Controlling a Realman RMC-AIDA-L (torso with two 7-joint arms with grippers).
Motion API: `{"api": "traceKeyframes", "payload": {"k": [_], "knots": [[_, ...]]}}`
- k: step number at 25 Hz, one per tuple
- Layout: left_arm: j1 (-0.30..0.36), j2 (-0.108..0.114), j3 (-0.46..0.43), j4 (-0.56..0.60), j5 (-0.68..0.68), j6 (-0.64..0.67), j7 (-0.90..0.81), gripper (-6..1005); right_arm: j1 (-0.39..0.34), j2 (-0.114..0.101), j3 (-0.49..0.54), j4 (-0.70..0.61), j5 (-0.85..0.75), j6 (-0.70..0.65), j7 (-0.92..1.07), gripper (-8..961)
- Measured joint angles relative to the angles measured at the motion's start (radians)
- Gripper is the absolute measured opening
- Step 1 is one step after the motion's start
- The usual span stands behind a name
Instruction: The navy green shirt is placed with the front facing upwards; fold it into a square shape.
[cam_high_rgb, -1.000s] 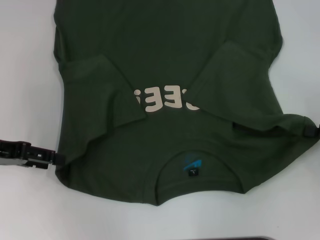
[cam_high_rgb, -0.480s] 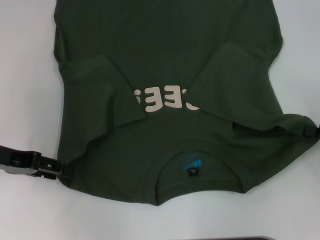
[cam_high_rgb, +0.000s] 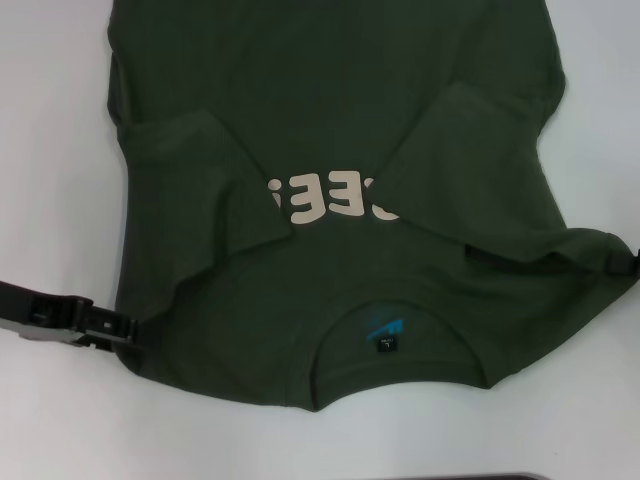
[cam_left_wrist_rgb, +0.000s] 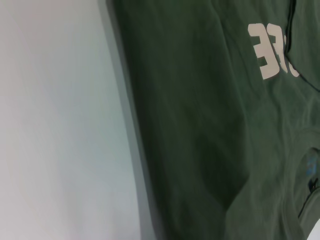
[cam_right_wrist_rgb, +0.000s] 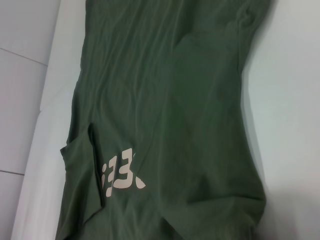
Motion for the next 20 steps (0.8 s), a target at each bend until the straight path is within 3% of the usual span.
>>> {"api": "traceKeyframes", "payload": {"k": [20], "knots": [[-0.016, -0.001, 0.003, -0.001, 0.001, -0.018, -0.013, 676, 0.002, 0.000, 0.000, -0.002, 0.000, 0.004, 0.000, 51]]}}
